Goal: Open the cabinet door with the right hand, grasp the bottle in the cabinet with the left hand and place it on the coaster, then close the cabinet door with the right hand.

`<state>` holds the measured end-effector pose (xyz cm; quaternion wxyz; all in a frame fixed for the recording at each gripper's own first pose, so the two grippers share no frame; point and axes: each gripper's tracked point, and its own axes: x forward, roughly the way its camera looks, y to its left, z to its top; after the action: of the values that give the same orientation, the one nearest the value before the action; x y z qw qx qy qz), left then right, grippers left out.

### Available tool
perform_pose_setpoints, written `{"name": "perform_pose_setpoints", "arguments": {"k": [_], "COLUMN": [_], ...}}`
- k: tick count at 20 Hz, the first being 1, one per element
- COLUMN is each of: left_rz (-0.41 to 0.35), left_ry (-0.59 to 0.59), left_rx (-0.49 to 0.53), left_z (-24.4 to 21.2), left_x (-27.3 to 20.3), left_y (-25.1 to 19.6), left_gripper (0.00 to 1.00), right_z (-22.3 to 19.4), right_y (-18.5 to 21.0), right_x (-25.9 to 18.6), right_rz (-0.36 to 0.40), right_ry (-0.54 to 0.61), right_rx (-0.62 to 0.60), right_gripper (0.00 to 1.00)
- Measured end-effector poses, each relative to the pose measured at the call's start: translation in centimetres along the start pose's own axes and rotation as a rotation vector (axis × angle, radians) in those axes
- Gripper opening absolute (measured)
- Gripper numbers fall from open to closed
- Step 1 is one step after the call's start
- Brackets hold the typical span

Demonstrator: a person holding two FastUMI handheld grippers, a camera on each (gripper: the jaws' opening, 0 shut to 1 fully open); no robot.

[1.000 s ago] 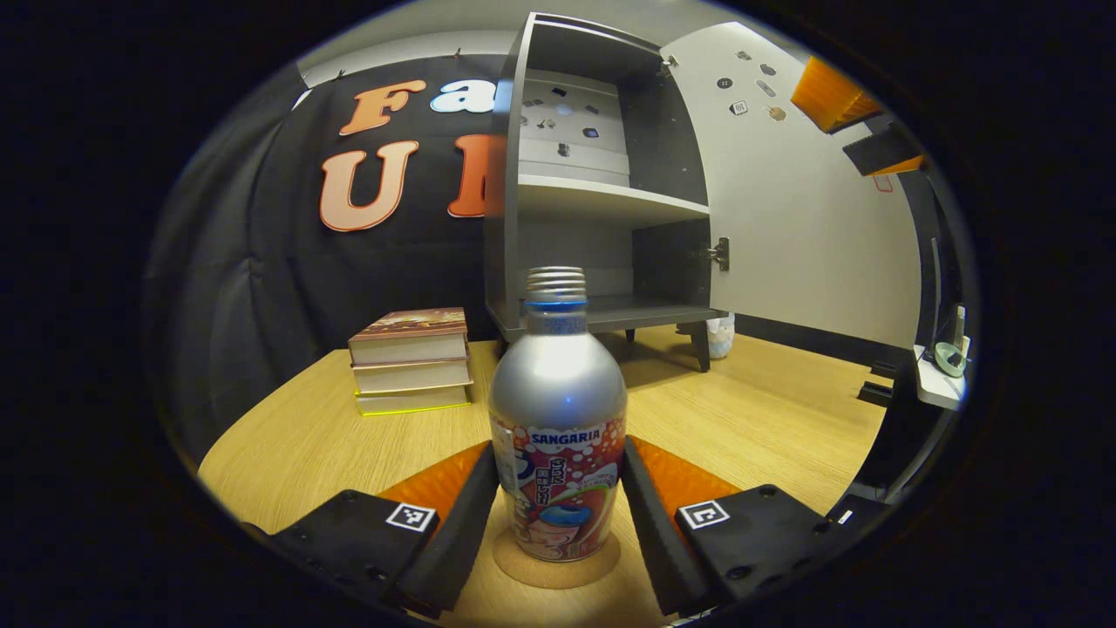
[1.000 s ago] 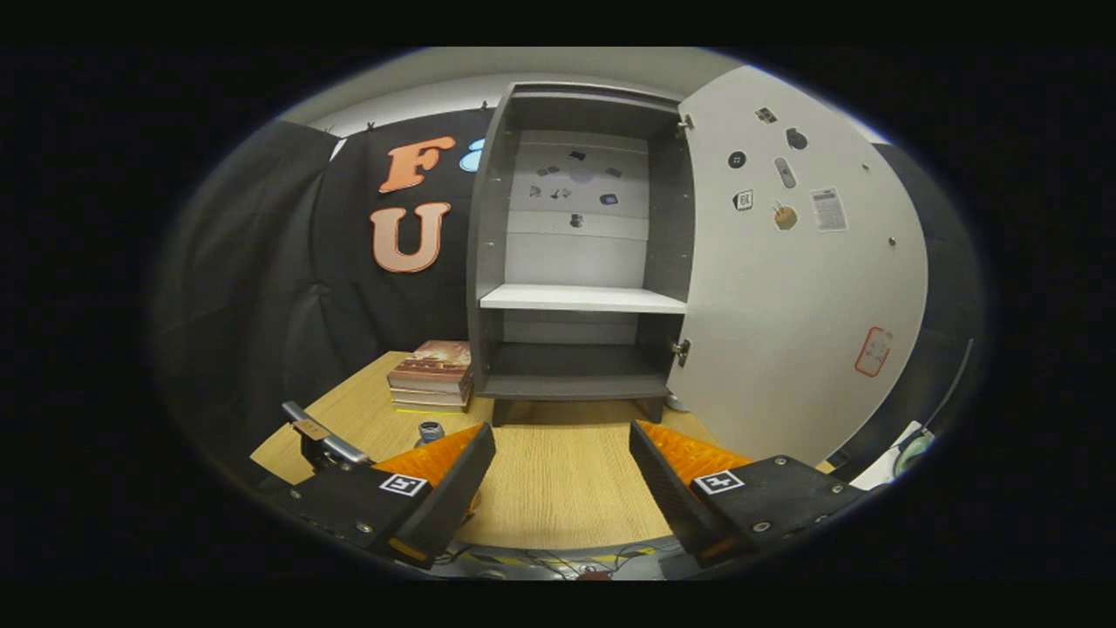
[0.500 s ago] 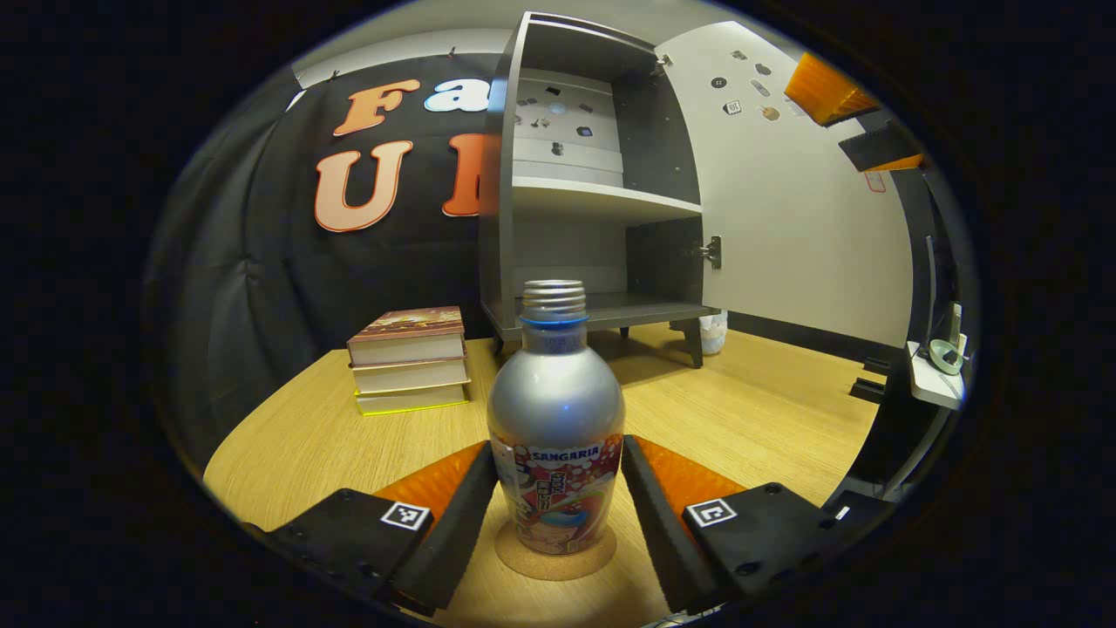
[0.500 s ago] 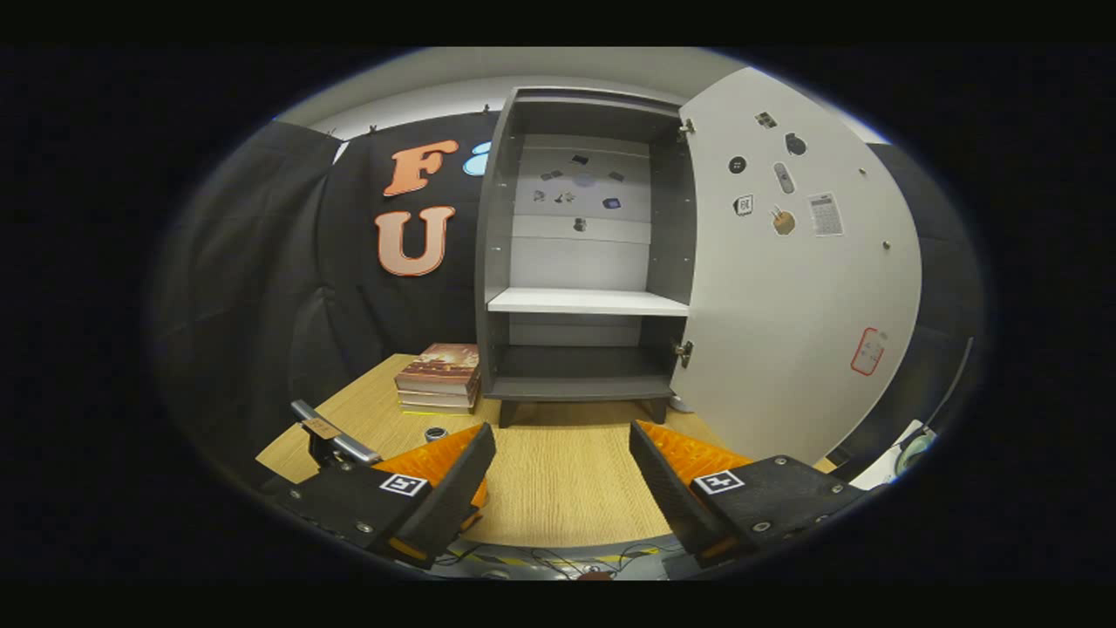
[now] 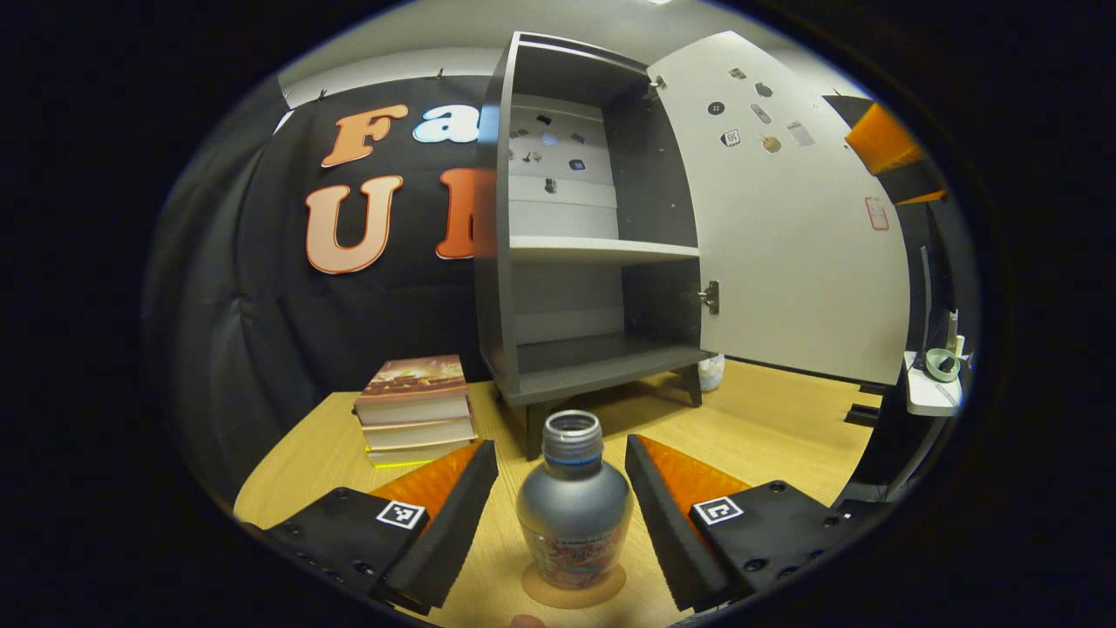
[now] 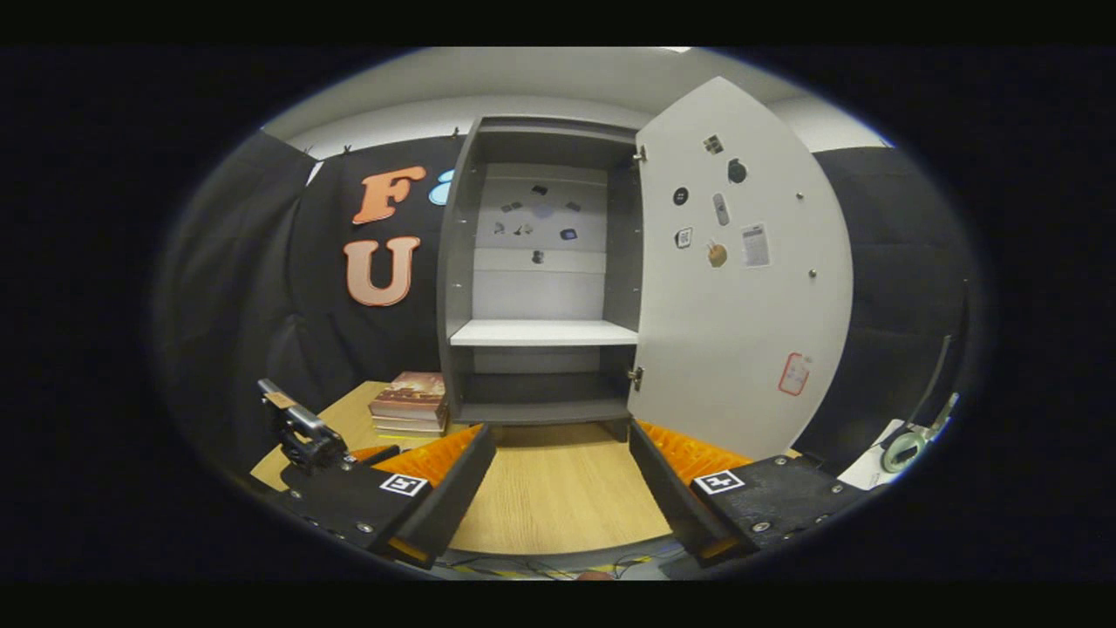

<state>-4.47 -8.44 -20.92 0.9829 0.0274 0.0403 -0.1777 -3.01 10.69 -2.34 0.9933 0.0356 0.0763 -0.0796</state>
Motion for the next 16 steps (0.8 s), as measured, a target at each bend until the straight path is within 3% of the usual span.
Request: {"name": "perform_pose_setpoints", "arguments": {"k": [4,8,16], "left_rz": [0.094,0.199,0.306], "left_ry": [-0.063,-0.104,-0.169], "left_rx": [-0.033,-0.116,-0.116], "left_z": [4.2,7.9,15.3], "left_x": [-0.5,-1.8,-4.5], "left_y": [0.8,0.4,-1.2], "left_gripper": [0.96,0.96,0.96], "right_z": [1.9,4.6,8.1], "right_y": [-3.6,-9.1,-24.5], "right_x": [0.0,-1.1,-3.2], "right_rz": [0.023,0.016,-0.182], "right_ry": [-0.052,-0.131,-0.201], "right_rx": [0.027,-0.024,-0.091], "right_gripper": [0.95,0.95,0.97]}}
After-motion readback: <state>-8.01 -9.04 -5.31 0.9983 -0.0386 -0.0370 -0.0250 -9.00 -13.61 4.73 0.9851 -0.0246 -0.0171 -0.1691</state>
